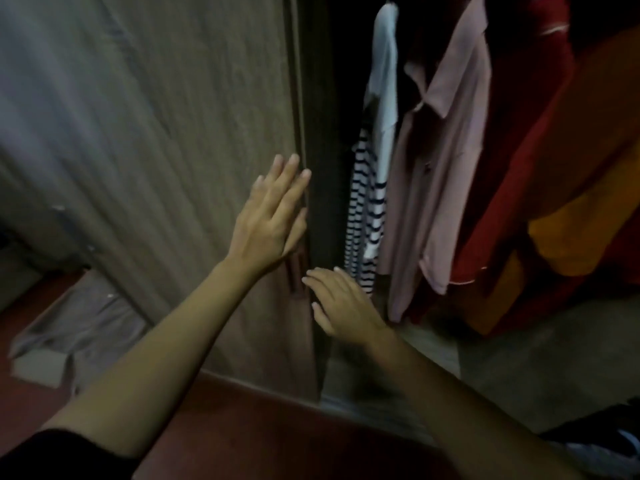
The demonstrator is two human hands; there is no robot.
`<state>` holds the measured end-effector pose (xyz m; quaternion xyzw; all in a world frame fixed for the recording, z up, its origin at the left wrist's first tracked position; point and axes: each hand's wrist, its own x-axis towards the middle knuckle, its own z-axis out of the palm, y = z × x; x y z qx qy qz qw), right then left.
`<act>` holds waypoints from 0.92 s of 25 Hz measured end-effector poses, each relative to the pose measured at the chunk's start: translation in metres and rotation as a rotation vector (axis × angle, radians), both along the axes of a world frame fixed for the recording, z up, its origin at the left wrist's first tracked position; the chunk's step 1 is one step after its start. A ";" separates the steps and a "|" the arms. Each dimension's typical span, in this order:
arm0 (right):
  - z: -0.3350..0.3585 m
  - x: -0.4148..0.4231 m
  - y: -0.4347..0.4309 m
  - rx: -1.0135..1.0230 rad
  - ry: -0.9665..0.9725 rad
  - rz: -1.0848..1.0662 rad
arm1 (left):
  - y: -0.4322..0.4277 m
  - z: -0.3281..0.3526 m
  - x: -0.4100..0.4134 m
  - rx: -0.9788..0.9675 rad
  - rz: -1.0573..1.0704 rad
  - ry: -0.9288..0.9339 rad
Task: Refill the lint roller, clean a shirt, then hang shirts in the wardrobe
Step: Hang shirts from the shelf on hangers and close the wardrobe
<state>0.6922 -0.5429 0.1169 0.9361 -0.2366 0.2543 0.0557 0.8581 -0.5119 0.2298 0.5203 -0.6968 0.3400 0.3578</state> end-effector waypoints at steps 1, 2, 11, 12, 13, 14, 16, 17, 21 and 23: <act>-0.008 0.013 0.003 -0.021 0.115 0.027 | 0.002 -0.001 0.016 0.023 0.019 -0.069; -0.016 0.024 0.004 -0.048 0.220 0.031 | 0.004 -0.001 0.028 0.053 0.026 -0.127; -0.005 0.073 0.005 -0.494 0.936 -0.168 | -0.003 0.005 0.079 0.227 0.039 -0.481; -0.005 0.073 0.005 -0.505 0.940 -0.168 | -0.005 0.004 0.078 0.215 0.027 -0.490; -0.003 0.072 0.003 -0.503 0.932 -0.147 | -0.008 0.003 0.077 0.202 0.010 -0.505; -0.001 0.068 0.001 -0.496 0.939 -0.140 | -0.012 0.002 0.077 0.177 -0.011 -0.530; -0.001 0.054 -0.005 -0.485 0.960 -0.155 | -0.024 0.002 0.073 0.095 -0.052 -0.598; -0.002 0.045 -0.006 -0.484 0.967 -0.157 | -0.030 0.003 0.070 0.056 -0.071 -0.636; 0.000 -0.007 -0.005 -0.444 1.005 -0.230 | -0.061 0.005 0.031 -0.054 -0.167 -0.749; 0.001 -0.039 -0.006 -0.390 1.035 -0.275 | -0.074 0.004 -0.002 -0.107 -0.224 -0.742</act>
